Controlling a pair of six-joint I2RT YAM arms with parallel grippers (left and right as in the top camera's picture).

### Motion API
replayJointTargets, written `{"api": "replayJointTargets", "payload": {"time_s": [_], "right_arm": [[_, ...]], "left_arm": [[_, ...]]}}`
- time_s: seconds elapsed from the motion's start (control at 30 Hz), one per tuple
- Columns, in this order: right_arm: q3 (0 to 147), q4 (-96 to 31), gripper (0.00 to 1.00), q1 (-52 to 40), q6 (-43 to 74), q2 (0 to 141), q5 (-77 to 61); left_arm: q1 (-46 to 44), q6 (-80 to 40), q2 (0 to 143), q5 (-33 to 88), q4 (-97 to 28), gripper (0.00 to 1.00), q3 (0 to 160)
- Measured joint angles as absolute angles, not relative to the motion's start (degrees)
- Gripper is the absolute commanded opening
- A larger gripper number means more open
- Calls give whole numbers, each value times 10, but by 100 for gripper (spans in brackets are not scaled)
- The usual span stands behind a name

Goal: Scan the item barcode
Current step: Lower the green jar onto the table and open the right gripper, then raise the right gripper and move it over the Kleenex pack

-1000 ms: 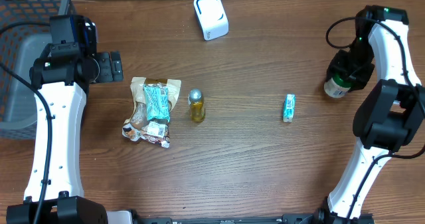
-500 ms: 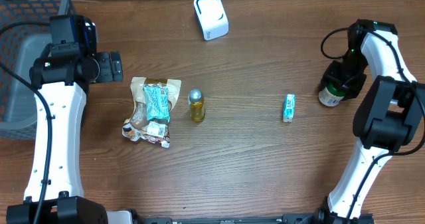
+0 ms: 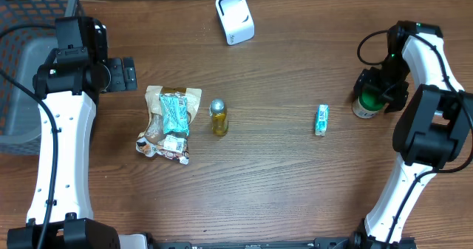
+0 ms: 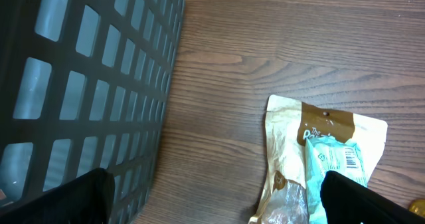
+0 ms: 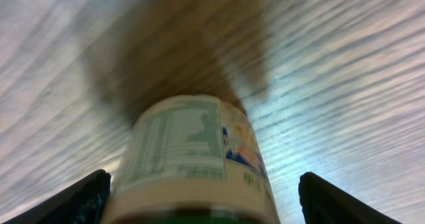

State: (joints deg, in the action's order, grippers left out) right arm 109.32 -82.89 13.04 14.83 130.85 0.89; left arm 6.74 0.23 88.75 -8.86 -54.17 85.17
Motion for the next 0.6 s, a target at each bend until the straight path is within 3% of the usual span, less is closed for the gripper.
{"api": "replayJointTargets", "payload": {"time_s": [0.07, 0.33, 0.6], "right_arm": [[1133, -842, 100, 130, 147, 1309, 9], [1345, -912, 99, 113, 136, 1308, -14], [1364, -938, 100, 20, 109, 1307, -84]], "left_arm": [[67, 2, 888, -89, -542, 99, 852], [67, 2, 888, -89, -542, 100, 852], [67, 2, 888, -89, -542, 100, 852]]}}
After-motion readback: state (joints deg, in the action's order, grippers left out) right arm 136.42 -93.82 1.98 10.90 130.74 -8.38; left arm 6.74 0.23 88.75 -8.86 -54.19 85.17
